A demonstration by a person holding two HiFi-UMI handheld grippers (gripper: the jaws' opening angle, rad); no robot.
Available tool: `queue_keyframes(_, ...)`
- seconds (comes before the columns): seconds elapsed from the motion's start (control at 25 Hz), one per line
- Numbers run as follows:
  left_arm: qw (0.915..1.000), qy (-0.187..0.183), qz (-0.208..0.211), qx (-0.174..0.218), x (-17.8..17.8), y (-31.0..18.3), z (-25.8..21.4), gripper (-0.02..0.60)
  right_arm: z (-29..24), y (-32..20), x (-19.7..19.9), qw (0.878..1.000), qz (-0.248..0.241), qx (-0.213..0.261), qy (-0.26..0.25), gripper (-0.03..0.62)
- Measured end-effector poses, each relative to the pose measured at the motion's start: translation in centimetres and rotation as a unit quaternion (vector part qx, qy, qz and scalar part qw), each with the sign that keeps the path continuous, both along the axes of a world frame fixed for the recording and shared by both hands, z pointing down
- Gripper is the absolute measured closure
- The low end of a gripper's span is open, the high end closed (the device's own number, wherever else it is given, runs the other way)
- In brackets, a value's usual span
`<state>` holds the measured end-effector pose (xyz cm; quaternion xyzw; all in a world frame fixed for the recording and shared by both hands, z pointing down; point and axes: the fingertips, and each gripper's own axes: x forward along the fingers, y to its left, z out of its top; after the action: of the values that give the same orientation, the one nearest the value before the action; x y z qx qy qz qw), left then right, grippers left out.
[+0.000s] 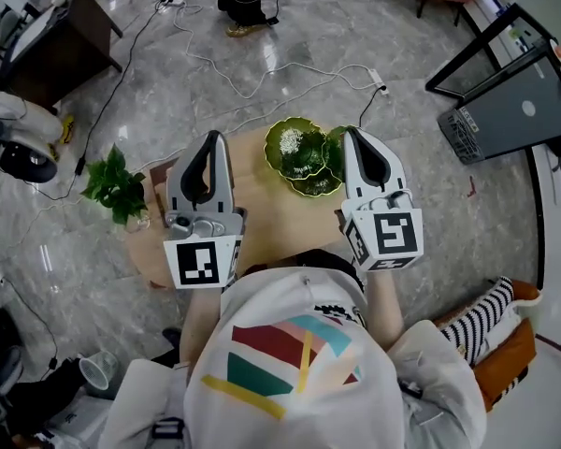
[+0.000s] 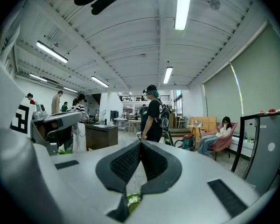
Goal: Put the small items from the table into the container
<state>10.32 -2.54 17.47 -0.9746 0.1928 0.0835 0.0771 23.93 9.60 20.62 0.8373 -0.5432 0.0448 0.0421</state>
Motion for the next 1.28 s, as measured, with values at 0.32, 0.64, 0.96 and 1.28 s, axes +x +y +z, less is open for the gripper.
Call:
queue_keyframes(0.32, 0.9967, -0.016, -0.08, -0.001, -5.2, -3.0, 0.6, 0.574, 0.2, -5.4, -4.9, 0.993, -0.121, 0.009, -0.014, 0.58)
queue_keyframes(0.64, 0.9697, -0.024, -0.242, -0.02, -18.0, -8.5, 2.8, 0.574, 1.3, -14.4, -18.1, 0.932, -0.361, 0.01, -0.017, 0.562)
queue_keyframes(0.96, 0.9159, -0.055, -0.391, -0.072, -32.9, -9.3, 8.6, 0.574, 7.9, -19.9, -35.2, 0.813, -0.578, -0.047, 0.062, 0.333)
queue_keyframes(1.28, 0.8602, -0.07, -0.488, -0.13, -43.1, -7.8, 18.2, 0.574, 23.5, -18.3, -49.3, 0.662, -0.729, -0.143, 0.1, 0.335)
